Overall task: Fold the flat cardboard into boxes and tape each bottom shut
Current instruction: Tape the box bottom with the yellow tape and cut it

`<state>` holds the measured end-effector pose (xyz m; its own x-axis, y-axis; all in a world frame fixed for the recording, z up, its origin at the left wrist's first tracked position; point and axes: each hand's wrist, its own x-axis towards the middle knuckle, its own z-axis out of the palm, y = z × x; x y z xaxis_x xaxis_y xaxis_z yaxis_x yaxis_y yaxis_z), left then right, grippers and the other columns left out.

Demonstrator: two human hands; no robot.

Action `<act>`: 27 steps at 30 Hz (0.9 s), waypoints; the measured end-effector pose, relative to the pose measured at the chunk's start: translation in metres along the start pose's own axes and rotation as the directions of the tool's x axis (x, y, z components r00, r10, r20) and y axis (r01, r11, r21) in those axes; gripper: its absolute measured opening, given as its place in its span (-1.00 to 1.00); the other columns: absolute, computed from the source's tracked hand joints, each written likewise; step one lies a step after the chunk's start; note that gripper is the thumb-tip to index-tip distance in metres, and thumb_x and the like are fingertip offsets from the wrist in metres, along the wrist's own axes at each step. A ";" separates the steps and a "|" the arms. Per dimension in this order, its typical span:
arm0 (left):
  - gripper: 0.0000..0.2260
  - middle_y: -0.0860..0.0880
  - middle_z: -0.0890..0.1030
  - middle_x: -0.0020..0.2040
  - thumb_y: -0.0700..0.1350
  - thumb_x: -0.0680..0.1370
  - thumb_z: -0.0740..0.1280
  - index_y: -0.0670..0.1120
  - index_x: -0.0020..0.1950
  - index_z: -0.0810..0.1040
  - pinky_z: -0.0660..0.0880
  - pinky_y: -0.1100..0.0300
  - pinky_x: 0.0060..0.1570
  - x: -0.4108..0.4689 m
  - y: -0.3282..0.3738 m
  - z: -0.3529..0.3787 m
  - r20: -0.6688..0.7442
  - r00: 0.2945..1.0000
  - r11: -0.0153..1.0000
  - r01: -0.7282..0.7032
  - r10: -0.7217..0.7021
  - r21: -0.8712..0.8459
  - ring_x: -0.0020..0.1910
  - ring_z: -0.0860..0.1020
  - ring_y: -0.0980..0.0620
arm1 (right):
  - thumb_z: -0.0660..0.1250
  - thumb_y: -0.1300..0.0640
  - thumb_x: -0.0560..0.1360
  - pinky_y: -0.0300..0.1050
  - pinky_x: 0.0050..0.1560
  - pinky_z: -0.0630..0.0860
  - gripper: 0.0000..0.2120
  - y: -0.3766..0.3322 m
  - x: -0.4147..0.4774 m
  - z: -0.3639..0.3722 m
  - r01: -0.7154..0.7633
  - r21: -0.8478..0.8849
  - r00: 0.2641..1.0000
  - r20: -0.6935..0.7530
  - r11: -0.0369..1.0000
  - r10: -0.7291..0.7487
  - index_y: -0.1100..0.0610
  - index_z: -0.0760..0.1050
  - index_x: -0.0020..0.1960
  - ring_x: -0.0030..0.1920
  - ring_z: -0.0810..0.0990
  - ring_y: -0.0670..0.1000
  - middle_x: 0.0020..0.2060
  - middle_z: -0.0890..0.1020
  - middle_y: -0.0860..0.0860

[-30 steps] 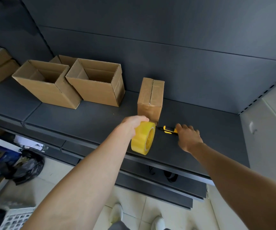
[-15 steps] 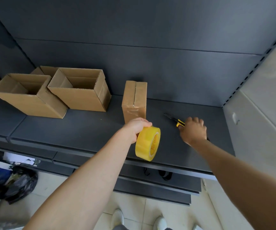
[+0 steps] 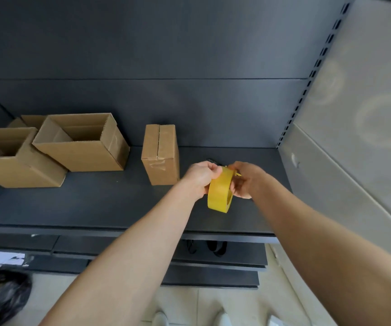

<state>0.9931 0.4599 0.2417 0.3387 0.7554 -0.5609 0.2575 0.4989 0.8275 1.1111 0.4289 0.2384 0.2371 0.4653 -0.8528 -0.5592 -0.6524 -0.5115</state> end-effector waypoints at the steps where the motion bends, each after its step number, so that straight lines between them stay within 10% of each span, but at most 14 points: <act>1: -0.91 -0.12 0.54 -0.09 -0.22 0.58 0.30 -0.13 -0.12 0.47 0.52 0.06 -0.06 0.000 0.000 0.005 -0.013 1.000 1.000 -0.009 0.009 0.006 -0.08 0.53 -0.09 | 0.29 0.14 0.53 -0.28 -0.43 0.38 -0.88 -0.001 -0.001 -0.001 0.016 0.022 0.999 -0.028 1.000 -0.015 0.18 0.46 -0.13 -0.41 0.41 -0.06 -0.30 0.50 0.03; 11: -0.69 -0.20 0.56 0.12 -0.25 0.48 0.40 -0.25 0.18 0.46 0.52 -0.06 0.13 0.003 -0.009 0.019 -0.259 0.962 0.996 0.079 -0.086 -0.039 0.07 0.56 -0.21 | 0.37 0.21 0.47 -0.21 -0.45 0.44 -0.90 0.009 -0.005 0.005 0.219 0.074 0.957 -0.210 0.973 -0.200 0.19 0.45 -0.16 -0.45 0.37 -0.03 -0.38 0.39 0.05; 15: -0.50 -0.15 0.41 0.29 -0.30 0.42 0.46 -0.20 0.29 0.34 0.54 0.00 0.03 0.000 -0.016 0.007 -0.360 0.925 0.993 0.114 -0.118 -0.033 0.09 0.56 -0.22 | 0.36 0.08 0.49 -0.07 -0.22 0.51 -0.78 0.022 0.001 0.016 0.262 -0.245 0.903 -0.279 0.933 -0.327 0.24 0.45 -0.12 -0.40 0.46 0.07 -0.41 0.47 0.09; 21: -0.81 -0.11 0.54 0.07 -0.24 0.51 0.35 -0.09 0.08 0.41 0.57 0.06 -0.04 -0.008 -0.028 -0.032 -0.327 0.942 0.981 -0.014 0.078 0.193 -0.09 0.62 -0.08 | 0.20 0.12 0.54 -0.08 -0.13 0.43 -0.82 0.035 0.004 0.032 0.225 -0.853 0.780 -0.132 0.471 -0.611 0.22 0.48 -0.01 -0.03 0.57 0.17 -0.18 0.56 0.12; 27: -0.94 -0.01 0.55 -0.08 -0.21 0.57 0.25 -0.07 -0.03 0.48 0.61 0.01 -0.05 -0.014 -0.005 -0.084 -0.478 0.797 0.928 -0.297 0.370 0.224 -0.10 0.60 -0.07 | 0.29 0.11 0.54 -0.14 -0.29 0.42 -0.85 0.054 0.014 0.046 0.064 -0.983 0.804 -0.052 0.175 -0.592 0.20 0.49 -0.02 -0.22 0.51 0.11 -0.20 0.54 0.11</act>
<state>0.9112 0.4819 0.2475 -0.0671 0.9894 -0.1286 0.3410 0.1439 0.9290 1.0479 0.4278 0.2043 0.5634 0.7291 -0.3886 0.6982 -0.6716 -0.2479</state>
